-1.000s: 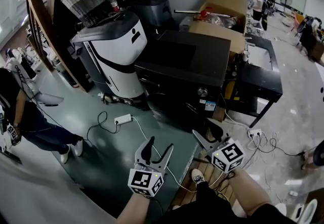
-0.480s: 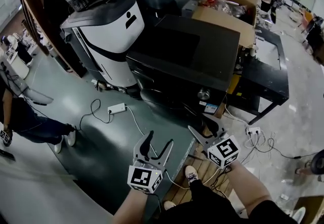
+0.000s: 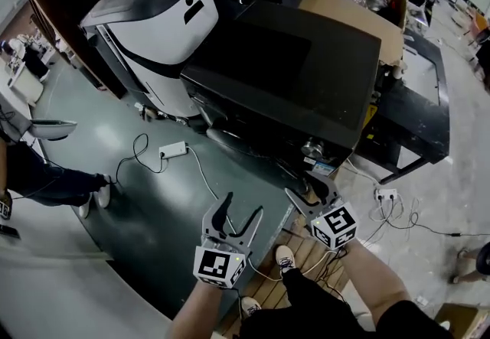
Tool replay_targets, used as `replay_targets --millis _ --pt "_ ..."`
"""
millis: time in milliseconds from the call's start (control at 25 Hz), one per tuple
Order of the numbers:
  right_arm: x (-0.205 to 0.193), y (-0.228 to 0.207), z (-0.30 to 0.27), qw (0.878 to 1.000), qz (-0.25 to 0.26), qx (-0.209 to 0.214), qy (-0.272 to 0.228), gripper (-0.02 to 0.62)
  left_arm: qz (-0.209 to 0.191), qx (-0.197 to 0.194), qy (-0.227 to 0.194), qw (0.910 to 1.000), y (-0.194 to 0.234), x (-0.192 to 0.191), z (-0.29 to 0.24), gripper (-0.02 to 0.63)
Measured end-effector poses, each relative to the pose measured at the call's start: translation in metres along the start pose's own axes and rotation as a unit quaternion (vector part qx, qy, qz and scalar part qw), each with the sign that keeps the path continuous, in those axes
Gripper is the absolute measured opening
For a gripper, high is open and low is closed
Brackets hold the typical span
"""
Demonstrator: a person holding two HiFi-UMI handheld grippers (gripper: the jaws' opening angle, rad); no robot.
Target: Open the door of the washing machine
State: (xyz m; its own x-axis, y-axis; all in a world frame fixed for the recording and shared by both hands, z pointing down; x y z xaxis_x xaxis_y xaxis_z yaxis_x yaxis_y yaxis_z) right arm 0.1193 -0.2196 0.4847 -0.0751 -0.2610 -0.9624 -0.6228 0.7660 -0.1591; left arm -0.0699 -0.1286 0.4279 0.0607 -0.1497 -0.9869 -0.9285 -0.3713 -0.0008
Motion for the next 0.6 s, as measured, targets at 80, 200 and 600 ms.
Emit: replay_targets --millis 80,200,600 --pt "-0.013 -0.010 -0.009 1.000 -0.007 -0.001 0.013 0.233 0.001 0.002 0.007 1.0000 0.002 -0.008 -0.012 0.298" --pt "-0.035 -0.026 -0.023 0.999 -0.017 -0.004 0.032 0.233 0.002 0.000 0.019 0.9998 0.003 -0.020 -0.030 0.298" --pt "-0.107 -0.064 -0.062 0.995 -0.042 -0.007 0.094 0.233 0.025 -0.006 0.085 0.9961 0.004 -0.073 -0.072 0.298"
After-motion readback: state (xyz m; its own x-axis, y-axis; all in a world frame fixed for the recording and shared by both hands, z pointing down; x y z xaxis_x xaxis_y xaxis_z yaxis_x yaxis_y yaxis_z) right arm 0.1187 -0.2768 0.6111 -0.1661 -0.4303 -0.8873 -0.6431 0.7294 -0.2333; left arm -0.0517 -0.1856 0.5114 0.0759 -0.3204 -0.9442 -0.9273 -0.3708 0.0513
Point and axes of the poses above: the fingertips, and each gripper's own axes: z backward along the fingers, y to its left, x out of its top, the point moved 7 cm from there along z, backward along the fingers, and after that the axes turned 4 degrees about -z, right-handed, at the moved point
